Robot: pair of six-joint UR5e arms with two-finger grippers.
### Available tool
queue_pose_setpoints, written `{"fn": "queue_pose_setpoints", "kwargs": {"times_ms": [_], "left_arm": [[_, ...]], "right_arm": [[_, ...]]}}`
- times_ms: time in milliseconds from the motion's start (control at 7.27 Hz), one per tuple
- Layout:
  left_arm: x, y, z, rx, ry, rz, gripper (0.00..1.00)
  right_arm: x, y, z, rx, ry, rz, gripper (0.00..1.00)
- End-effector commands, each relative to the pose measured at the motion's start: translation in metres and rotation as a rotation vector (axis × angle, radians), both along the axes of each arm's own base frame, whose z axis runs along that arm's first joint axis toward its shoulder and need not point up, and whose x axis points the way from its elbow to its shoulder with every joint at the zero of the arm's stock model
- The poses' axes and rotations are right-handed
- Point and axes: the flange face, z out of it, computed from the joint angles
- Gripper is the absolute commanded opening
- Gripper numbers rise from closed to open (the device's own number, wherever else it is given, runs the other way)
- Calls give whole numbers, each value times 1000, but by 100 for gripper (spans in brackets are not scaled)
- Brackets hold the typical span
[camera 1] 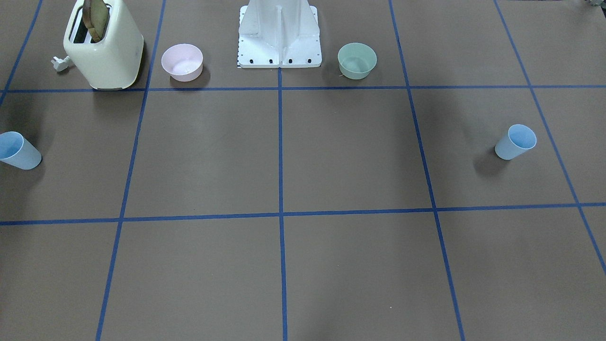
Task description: Stack blue cups with both arms
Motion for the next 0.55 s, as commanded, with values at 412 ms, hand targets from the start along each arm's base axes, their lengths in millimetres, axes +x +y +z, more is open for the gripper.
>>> {"fn": "queue_pose_setpoints", "kwargs": {"times_ms": [412], "left_arm": [[70, 10, 4, -1, 1, 8, 98]], "right_arm": [[-13, 74, 31, -65, -71, 99, 100]]}}
